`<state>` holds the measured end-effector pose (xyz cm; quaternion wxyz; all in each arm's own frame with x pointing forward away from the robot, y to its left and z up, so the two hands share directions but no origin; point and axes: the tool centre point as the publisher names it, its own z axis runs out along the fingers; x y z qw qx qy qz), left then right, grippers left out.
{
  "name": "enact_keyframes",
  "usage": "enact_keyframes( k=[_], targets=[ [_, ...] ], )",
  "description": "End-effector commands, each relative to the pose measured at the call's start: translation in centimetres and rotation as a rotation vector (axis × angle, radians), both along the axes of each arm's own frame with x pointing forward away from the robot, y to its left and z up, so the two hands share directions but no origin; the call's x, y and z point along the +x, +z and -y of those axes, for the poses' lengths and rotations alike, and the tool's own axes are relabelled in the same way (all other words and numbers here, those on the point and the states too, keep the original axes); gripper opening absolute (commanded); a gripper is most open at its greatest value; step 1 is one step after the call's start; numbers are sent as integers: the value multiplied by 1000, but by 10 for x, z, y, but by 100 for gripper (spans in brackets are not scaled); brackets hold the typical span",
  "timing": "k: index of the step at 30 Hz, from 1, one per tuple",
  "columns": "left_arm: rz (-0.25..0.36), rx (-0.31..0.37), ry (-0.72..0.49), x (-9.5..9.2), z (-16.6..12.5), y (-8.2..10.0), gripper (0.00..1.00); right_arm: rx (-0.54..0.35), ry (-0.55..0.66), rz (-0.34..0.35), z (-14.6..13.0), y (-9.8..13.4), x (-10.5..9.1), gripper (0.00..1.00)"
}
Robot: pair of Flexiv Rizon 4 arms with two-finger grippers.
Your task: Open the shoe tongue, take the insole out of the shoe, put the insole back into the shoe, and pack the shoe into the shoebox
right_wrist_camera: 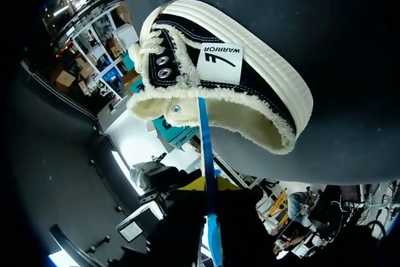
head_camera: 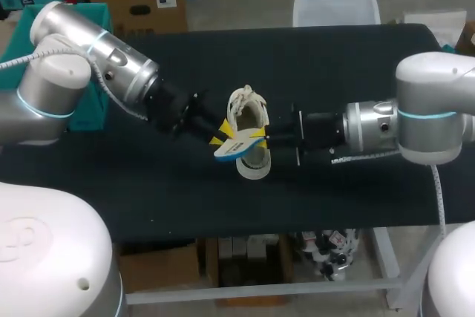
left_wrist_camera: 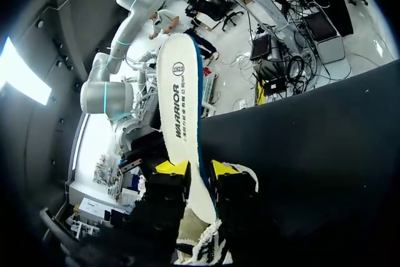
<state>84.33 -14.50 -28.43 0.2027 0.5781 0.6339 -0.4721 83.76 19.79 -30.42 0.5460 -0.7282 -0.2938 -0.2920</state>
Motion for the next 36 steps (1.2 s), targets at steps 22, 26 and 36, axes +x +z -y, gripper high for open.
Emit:
enact_keyframes(
  k=[22,26,36],
  targets=[
    [-97,-127,241,27,-1,-32,48,95,30,30,-2,-6,-2,0],
    [-102,-127,249,35,5,-30,48,93,37,29,-3,-7,-2,0],
    [-94,-105,257,40,14,-22,0,91,54,29,-3,-7,-1,0]
  ],
)
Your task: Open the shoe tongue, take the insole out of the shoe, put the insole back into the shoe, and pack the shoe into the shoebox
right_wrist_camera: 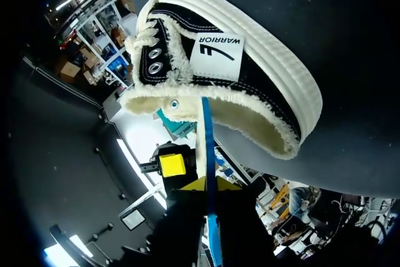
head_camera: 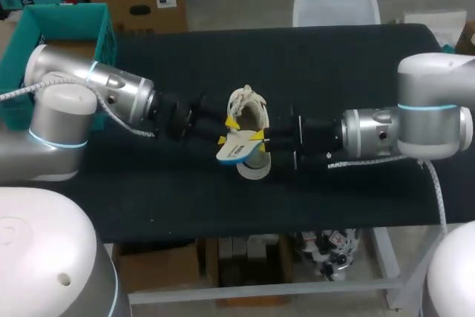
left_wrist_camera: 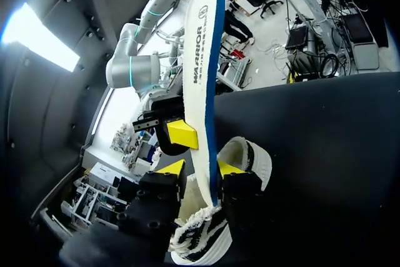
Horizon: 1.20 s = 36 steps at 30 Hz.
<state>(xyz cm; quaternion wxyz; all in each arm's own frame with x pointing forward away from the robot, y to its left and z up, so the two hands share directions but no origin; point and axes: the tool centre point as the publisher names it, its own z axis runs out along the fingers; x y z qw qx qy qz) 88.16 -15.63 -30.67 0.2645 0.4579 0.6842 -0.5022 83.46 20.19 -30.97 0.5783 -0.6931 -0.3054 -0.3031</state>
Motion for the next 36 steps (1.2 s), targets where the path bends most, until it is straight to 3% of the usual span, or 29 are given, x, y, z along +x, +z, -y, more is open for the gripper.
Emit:
enact_keyframes(
  k=[1,13,36],
  targets=[
    [-4,15,-3,1,3,-1,0,5,13,-1,1,-2,2,0],
    [12,61,-40,-9,3,-4,0,-63,39,-12,-1,-5,4,0],
    [-15,126,-15,25,12,-27,0,-70,44,-38,7,-31,35,0]
  ],
)
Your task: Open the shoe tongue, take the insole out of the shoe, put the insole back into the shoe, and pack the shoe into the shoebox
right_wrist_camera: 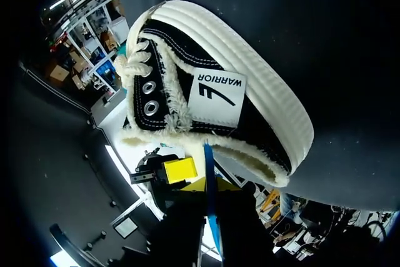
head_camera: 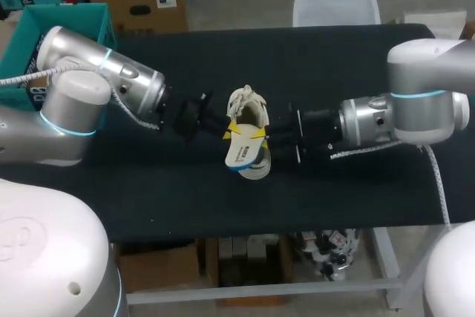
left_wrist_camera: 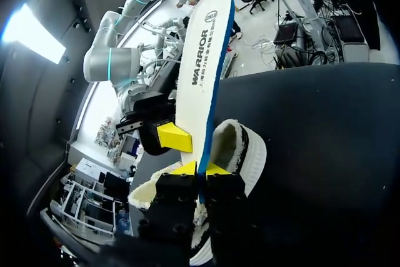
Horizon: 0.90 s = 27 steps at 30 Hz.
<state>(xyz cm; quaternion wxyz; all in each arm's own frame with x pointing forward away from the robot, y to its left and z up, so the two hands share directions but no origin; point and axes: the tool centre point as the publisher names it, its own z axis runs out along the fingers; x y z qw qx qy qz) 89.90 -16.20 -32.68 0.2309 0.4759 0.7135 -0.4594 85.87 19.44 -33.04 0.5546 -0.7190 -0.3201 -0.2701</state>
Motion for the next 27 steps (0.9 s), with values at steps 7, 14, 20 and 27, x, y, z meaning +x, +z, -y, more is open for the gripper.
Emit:
enact_keyframes(
  k=[7,14,20,27],
  targets=[
    [-28,7,8,16,8,-12,0,29,3,-34,2,-19,17,0],
    [-29,11,4,17,9,-13,0,12,-21,-34,5,-14,12,42],
    [-28,10,7,16,9,-13,0,5,-53,5,11,0,-4,44],
    [-32,9,14,15,9,-13,0,6,-58,22,13,4,-13,32]
  ],
)
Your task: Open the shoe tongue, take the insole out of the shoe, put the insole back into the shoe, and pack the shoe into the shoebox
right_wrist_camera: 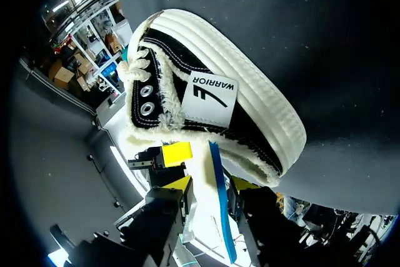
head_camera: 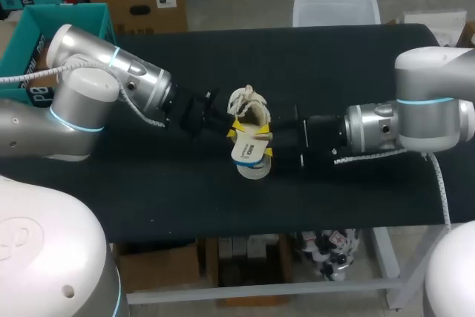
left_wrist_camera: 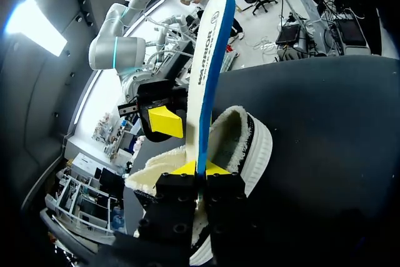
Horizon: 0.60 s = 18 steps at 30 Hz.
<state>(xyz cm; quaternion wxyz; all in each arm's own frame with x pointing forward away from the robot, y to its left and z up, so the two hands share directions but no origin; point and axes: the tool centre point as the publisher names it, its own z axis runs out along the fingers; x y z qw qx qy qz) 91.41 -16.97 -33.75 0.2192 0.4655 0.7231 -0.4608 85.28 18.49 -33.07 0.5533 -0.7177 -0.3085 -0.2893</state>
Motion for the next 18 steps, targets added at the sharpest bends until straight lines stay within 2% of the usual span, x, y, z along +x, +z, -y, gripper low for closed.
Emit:
enact_keyframes(
  k=[1,2,4,5,6,10,11,12,16,18],
  targets=[
    [1,-2,2,0,1,-2,0,-10,-20,6,3,4,-8,31],
    [2,-1,2,0,1,-2,0,-9,-20,6,3,4,-8,31],
    [3,-1,2,0,1,-2,0,-6,-16,5,2,3,-8,22],
    [1,-2,2,-1,1,-2,0,-7,-13,4,0,3,-8,14],
    [0,-2,3,-1,1,-2,0,-8,-11,3,0,3,-7,0],
    [0,3,3,-3,0,0,0,-9,-7,-2,-2,1,-6,0],
    [-2,3,-2,-5,-2,2,26,-9,-7,-3,-2,1,-5,0],
    [0,3,-5,-7,-3,4,43,-9,-8,-3,-2,1,-5,0],
    [15,-1,-24,-19,-2,12,51,-8,-11,-2,-2,0,-6,0],
    [28,-8,-40,-24,-2,16,49,-8,-13,0,-2,0,-6,0]
  ],
)
